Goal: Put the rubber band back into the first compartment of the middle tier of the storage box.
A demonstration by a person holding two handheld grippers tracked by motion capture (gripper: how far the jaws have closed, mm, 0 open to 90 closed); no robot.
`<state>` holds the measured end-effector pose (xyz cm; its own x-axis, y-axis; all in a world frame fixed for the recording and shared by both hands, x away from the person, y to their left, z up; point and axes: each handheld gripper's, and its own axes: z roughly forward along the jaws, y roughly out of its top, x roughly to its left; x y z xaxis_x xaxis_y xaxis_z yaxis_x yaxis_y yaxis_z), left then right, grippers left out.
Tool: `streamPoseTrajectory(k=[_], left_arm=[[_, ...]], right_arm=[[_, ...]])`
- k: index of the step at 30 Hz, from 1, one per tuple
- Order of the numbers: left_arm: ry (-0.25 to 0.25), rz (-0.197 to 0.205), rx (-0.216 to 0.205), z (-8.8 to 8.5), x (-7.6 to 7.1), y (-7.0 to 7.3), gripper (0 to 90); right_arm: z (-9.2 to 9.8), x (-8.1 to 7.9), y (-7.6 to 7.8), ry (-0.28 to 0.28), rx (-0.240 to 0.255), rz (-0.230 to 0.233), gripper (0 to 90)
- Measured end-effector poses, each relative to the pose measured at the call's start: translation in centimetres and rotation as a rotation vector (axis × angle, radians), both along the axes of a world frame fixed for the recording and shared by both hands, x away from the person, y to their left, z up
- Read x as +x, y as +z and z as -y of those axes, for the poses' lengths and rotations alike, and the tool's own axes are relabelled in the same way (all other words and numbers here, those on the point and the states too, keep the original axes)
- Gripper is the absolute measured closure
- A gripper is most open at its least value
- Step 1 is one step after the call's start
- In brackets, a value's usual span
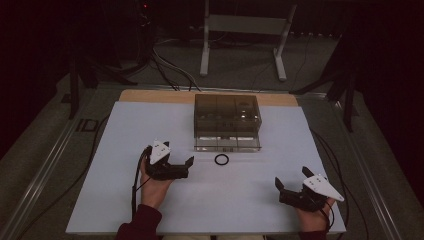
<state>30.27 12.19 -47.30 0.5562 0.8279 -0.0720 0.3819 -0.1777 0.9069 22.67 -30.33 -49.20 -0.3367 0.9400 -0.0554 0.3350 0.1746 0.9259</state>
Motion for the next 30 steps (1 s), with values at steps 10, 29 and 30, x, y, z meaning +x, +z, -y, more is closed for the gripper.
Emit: streamPoseTrajectory(k=[10,29,30], left_arm=[[-0.015,-0.017,0.001,1.2,0.4,-0.6,0.9],[-0.047,-0.051,0.016,3.5,1.1,-1.9,0.8],[-0.042,-0.046,0.023,3.7,1.1,-1.9,0.8]], right_arm=[[0.4,0.0,0.1,-0.013,0.021,0.008,0.4],[0.5,0.0,0.2,-0.018,0.043,0.011,0.4],[0.5,0.0,0.2,-0.018,0.043,0.012,0.4]])
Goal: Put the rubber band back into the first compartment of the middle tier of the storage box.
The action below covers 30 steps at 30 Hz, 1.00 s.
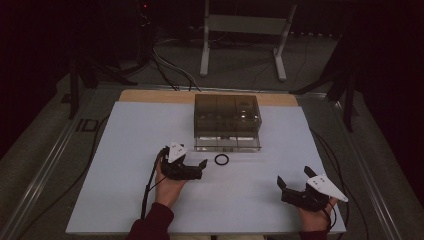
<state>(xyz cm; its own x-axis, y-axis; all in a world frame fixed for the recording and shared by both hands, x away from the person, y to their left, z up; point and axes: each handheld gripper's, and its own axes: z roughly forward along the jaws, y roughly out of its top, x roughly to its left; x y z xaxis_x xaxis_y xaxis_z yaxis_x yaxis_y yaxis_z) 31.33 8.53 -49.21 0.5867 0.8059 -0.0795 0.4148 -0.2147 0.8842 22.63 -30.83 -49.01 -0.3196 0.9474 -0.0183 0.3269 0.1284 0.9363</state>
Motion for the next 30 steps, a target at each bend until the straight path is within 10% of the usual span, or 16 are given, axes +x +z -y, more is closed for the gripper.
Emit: streamPoseTrajectory(k=[30], left_arm=[[-0.041,-0.068,0.040,4.0,0.7,-1.4,23.1]], right_arm=[[-0.1,0.0,0.0,0.000,-0.003,0.001,0.4]])
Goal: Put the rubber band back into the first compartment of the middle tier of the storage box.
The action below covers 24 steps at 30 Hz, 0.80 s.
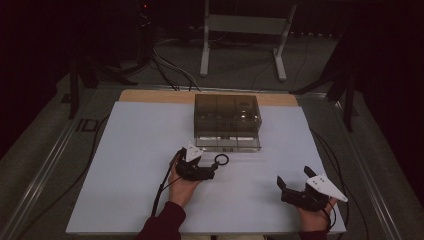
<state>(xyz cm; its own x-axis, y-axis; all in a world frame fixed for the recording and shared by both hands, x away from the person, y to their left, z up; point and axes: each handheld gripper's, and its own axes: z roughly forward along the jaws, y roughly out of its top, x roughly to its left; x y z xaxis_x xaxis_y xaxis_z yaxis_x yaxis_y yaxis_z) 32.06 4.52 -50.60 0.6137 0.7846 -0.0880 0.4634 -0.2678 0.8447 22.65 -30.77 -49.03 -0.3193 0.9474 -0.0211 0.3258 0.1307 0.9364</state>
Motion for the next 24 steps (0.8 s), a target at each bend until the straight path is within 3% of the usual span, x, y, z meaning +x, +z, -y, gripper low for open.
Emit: streamPoseTrajectory(k=[5,17,24], left_arm=[[0.003,-0.017,-0.002,0.8,0.2,-0.2,35.2],[0.001,-0.078,0.020,2.1,1.3,-1.2,53.6],[0.020,-0.101,0.041,2.5,2.1,-1.7,59.7]], right_arm=[[0.0,0.0,0.0,-0.002,0.002,-0.002,0.4],[0.0,0.1,0.0,-0.002,-0.002,-0.002,0.4],[0.1,0.1,0.0,-0.003,0.001,-0.002,0.4]])
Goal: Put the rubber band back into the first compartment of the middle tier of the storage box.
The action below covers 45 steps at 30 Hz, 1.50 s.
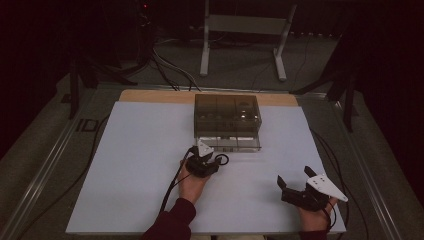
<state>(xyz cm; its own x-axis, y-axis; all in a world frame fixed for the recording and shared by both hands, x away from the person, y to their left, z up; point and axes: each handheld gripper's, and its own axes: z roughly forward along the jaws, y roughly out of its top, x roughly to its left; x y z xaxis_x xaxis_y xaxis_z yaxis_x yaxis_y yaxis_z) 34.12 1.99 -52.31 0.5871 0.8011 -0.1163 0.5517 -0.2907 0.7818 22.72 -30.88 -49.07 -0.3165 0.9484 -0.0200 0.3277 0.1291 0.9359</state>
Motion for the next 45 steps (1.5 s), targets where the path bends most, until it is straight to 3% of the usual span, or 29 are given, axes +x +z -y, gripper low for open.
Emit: streamPoseTrajectory(k=[10,15,22,27,45], left_arm=[[-0.004,-0.015,0.026,0.6,0.6,-0.3,65.1],[-0.003,-0.035,0.065,1.0,0.8,-0.4,71.3],[-0.014,-0.021,0.131,1.1,0.5,-0.3,80.0],[-0.029,-0.015,0.145,1.1,0.3,-0.2,87.7],[-0.054,-0.016,0.126,1.1,0.1,-0.1,88.7]], right_arm=[[0.0,0.0,0.0,-0.002,0.000,-0.001,0.4],[0.0,0.0,0.0,-0.002,0.000,-0.001,0.4],[0.0,-0.1,0.0,-0.002,0.001,-0.001,0.4],[0.0,-0.1,0.0,-0.001,-0.002,-0.003,0.4],[0.0,0.0,0.0,-0.003,0.000,-0.006,0.4]])
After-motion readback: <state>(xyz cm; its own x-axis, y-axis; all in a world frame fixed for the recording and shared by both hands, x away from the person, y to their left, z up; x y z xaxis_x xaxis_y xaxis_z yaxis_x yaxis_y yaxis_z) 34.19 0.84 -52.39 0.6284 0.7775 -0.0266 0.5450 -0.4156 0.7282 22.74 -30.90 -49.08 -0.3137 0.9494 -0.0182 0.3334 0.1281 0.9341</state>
